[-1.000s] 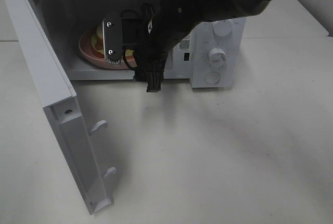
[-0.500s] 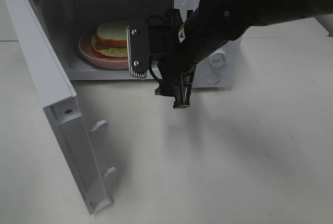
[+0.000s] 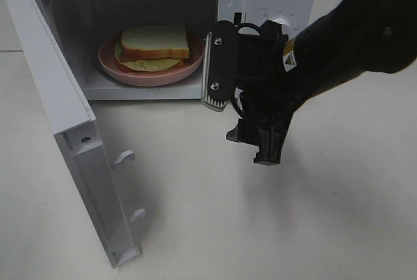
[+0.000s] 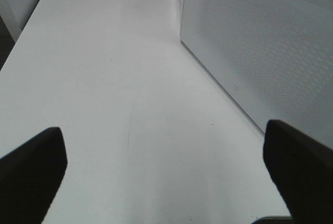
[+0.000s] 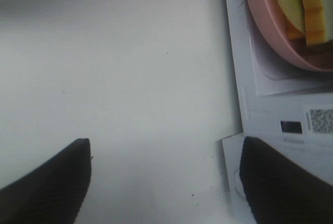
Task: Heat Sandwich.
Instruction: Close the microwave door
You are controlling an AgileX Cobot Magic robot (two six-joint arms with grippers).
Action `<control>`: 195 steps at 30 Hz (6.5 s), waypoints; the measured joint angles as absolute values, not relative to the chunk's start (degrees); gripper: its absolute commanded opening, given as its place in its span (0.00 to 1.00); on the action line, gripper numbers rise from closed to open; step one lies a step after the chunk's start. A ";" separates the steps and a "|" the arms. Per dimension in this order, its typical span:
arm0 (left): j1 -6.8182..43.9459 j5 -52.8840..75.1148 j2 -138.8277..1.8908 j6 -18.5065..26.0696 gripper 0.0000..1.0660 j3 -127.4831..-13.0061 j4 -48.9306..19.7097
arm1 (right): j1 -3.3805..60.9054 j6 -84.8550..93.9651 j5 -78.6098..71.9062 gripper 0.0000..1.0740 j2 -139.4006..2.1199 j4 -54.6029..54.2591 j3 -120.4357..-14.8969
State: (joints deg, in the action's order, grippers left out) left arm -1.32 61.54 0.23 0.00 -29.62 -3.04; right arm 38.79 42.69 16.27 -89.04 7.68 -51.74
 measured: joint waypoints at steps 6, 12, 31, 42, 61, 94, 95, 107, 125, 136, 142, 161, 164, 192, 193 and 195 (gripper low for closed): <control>-1.32 61.54 0.23 0.00 0.92 -29.62 -3.04 | 38.79 33.35 18.05 0.71 -82.62 7.68 -46.24; -1.32 61.54 0.23 0.00 0.92 -29.62 -3.04 | 38.79 24.69 21.77 0.71 -77.41 7.68 -42.57; -1.32 61.54 0.23 0.00 0.92 -29.62 -3.04 | 38.79 3.72 47.10 0.71 -55.63 7.51 -40.45; -1.32 61.54 0.23 0.00 0.92 -29.62 -3.04 | 38.79 0.69 63.03 0.71 -43.43 7.28 -40.45; -1.32 61.54 0.23 0.00 0.92 -29.62 -3.04 | 28.59 -3.27 68.70 0.71 -21.20 7.22 -39.94; -1.32 61.54 0.23 0.00 0.92 -29.62 -3.04 | 3.95 -2.75 58.21 0.71 0.23 3.32 -28.71; -1.32 61.54 0.23 0.00 0.92 -29.62 -3.04 | 3.95 -2.75 57.98 0.71 0.23 3.32 -28.71; -1.32 61.54 0.23 0.00 0.92 -29.62 -3.04 | 3.95 -2.75 57.87 0.71 0.23 3.32 -28.65; -1.32 61.54 0.23 0.00 0.92 -29.62 -3.04 | 3.95 -2.75 57.81 0.71 0.23 3.32 -28.65; -1.32 61.54 0.23 0.00 0.92 -29.62 -3.04 | 3.95 -2.75 57.81 0.70 0.23 3.32 -28.65; -1.32 61.54 0.23 0.00 0.92 -29.62 -3.04 | 3.95 -2.75 57.81 0.70 0.23 3.32 -28.65; -1.32 54.14 -10.31 0.00 0.58 -31.17 -2.81 | 3.95 -2.75 57.81 0.70 0.23 3.32 -28.65; -1.32 51.39 -16.67 0.00 0.35 -31.17 -2.69 | 3.95 -2.75 57.81 0.70 0.23 3.32 -28.65; -1.32 -17.70 -53.74 0.00 0.00 -12.55 -1.26 | 3.95 -2.75 57.81 0.70 0.23 3.32 -28.65; -1.32 -20.86 -55.86 0.00 0.00 -12.15 -0.80 | 3.95 -2.75 57.81 0.70 0.23 3.32 -28.65; -1.32 -26.13 -59.64 0.00 0.00 -11.69 1.15 | 3.95 -2.75 57.81 0.70 0.23 3.32 -28.65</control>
State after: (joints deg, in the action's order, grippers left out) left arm -1.32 -26.13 -59.64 0.00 -11.69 1.15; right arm 3.95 -2.75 57.81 0.23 3.32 -28.65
